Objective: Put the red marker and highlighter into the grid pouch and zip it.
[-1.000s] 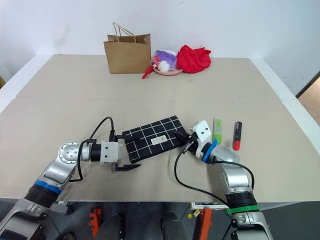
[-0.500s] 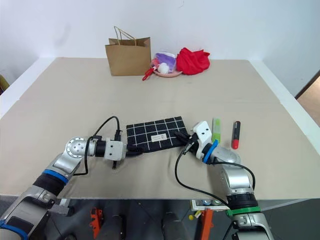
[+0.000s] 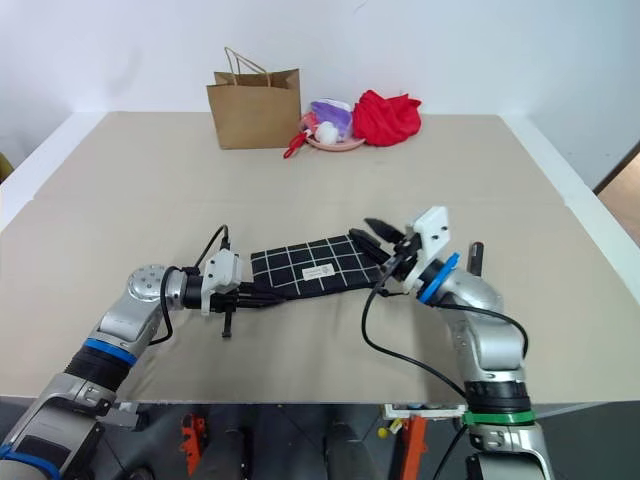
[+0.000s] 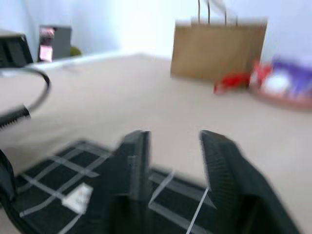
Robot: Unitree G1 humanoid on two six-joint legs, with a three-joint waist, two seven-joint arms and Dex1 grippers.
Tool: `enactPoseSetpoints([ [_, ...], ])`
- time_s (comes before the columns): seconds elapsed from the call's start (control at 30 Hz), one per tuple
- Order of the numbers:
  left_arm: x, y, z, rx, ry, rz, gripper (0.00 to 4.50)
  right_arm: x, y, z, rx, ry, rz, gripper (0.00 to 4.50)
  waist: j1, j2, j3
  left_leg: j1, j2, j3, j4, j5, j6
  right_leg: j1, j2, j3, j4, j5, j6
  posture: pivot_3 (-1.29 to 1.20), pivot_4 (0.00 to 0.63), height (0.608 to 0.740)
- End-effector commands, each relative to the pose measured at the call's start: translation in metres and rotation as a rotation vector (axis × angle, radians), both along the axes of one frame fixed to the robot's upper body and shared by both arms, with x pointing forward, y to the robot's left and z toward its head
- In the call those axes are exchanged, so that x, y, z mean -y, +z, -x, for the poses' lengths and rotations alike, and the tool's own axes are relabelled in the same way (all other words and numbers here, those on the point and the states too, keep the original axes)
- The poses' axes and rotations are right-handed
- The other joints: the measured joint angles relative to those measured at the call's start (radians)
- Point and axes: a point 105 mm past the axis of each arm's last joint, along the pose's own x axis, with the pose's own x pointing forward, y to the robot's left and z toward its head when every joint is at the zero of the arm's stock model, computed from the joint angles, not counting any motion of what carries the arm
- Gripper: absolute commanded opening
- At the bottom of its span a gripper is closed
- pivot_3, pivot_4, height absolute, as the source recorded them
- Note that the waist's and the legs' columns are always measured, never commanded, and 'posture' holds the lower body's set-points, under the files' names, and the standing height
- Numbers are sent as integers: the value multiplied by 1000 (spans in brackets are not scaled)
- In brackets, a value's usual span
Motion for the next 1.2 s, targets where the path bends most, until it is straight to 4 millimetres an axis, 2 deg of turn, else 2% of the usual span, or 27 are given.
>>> enactPoseSetpoints([
  [0.03,-2,32,-3,-37,17,96,0,13,5,33,38,0,-1,3420,8,0,0,0,0,-1,0,0,0,0,0,-1,0,-1,-1,0,150,740],
  [0.13,-3,41,-3,-83,24,131,0,13,-16,49,-31,-8,6,4452,4,0,0,0,0,-3,-1,-2,-1,1,0,-4,0,-4,-2,0,150,740],
  [0.27,-4,43,-2,-97,24,125,0,20,-36,53,-84,-94,-46,4452,-3,0,0,1,0,-5,-1,-2,-1,1,0,-5,1,-3,-4,0,150,740],
  [0.53,-3,44,3,-104,7,112,0,30,-45,46,-99,-179,-111,4452,-2,0,0,1,0,-6,2,-1,-2,2,0,-5,1,-3,-9,0,150,740],
  [0.73,-1,43,5,-103,3,111,0,40,-58,45,-186,-208,-188,4452,0,0,0,1,0,-6,1,-1,-2,2,0,-6,1,-4,-9,0,150,740],
  [0.97,0,41,7,-100,0,104,0,38,-57,47,-172,-168,-163,4452,0,0,0,1,0,-8,0,-1,-2,2,0,-7,1,-5,-9,0,150,740],
  [1.2,1,39,10,-98,0,103,0,29,-46,37,-138,-130,-185,4452,0,0,0,1,0,-8,0,-1,-2,2,0,-8,1,-4,-9,0,150,740],
])
